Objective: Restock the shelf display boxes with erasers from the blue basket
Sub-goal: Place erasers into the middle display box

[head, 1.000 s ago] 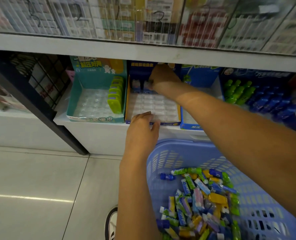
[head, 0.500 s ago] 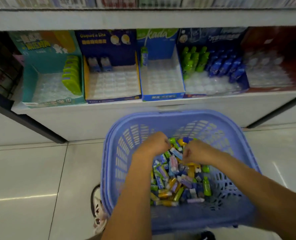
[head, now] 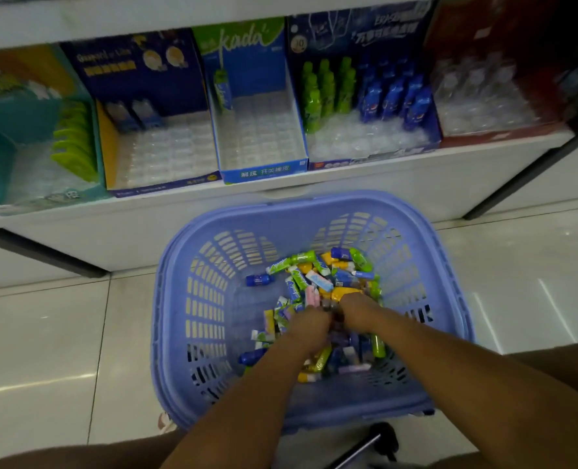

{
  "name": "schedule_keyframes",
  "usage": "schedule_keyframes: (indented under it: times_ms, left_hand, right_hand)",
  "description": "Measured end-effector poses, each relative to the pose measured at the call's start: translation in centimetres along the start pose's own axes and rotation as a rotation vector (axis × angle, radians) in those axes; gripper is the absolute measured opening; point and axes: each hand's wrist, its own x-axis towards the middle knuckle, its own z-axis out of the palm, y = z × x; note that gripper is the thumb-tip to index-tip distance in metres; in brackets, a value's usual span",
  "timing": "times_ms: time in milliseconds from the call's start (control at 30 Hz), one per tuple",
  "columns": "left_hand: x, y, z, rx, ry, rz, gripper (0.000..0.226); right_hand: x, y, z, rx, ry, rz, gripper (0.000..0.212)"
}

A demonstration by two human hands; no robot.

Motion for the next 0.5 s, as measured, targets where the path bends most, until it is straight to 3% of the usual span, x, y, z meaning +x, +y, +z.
schedule_keyframes:
  times_ms: [33, 167, 300, 500]
  left_hand:
    - [0.1, -0.2, -0.1, -0.024, -0.008, -0.012, 0.040]
    - [0.2, -1.5, -2.0, -0.244, -0.045, -0.038, 0.028]
    - [-0.7, -2.6, -6.7, -0.569, 0.016, -0.025, 0.016]
    - [-5.4, -2.2, -15.7, -1.049, 0.066, 0.068, 0.013]
  right_hand:
    - [-0.1, 0.1, -0.2, 0.008, 0.006, 0.003, 0.007]
    - [-1.0, 1.5, -2.2, 0.061, 0.033, -0.013, 0.041]
    - [-4.1, 3.8, -6.1, 0.477, 0.061, -0.057, 0.030]
    - [-10.1, 4.3, -12.7, 0.973, 0.445, -0.332, 0.020]
